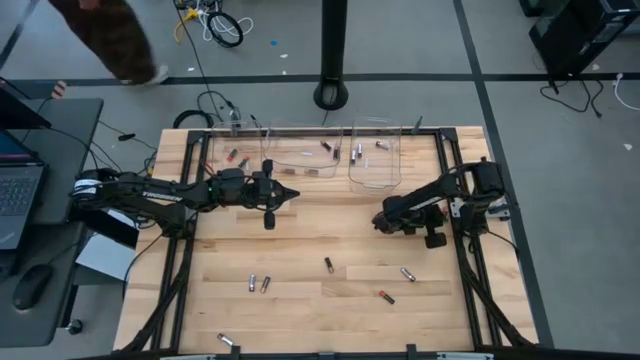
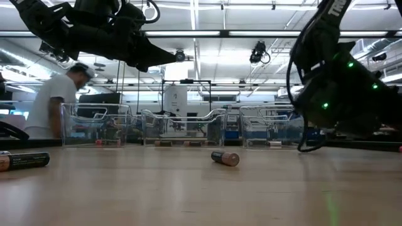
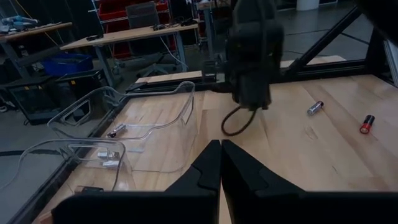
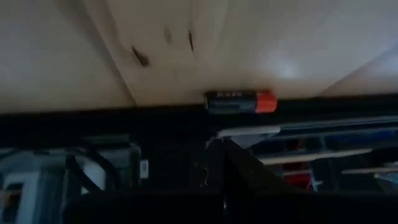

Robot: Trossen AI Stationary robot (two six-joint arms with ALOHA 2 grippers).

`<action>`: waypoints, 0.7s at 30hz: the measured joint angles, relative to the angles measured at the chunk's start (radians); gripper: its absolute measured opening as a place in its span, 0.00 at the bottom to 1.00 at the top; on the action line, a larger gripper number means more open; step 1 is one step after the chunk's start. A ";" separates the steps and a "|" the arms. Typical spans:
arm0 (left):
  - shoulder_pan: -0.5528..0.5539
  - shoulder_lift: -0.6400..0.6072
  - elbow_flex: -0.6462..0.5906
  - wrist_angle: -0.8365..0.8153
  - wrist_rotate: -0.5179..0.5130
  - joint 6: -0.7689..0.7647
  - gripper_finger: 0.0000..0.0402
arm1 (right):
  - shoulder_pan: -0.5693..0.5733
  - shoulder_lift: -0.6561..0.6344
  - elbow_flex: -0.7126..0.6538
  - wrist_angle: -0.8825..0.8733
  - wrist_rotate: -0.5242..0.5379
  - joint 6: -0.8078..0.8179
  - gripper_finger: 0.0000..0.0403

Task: Sort batteries
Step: Put the orange battery into the left transparent bin

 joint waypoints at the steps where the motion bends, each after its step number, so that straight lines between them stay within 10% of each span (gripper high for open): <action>1: 0.000 0.000 0.000 0.000 0.000 0.000 0.05 | -0.018 0.008 0.005 -0.005 0.000 -0.003 0.02; 21: -0.004 0.000 0.001 -0.007 -0.003 0.003 0.05 | -0.177 0.167 -0.001 0.064 0.062 -0.172 0.02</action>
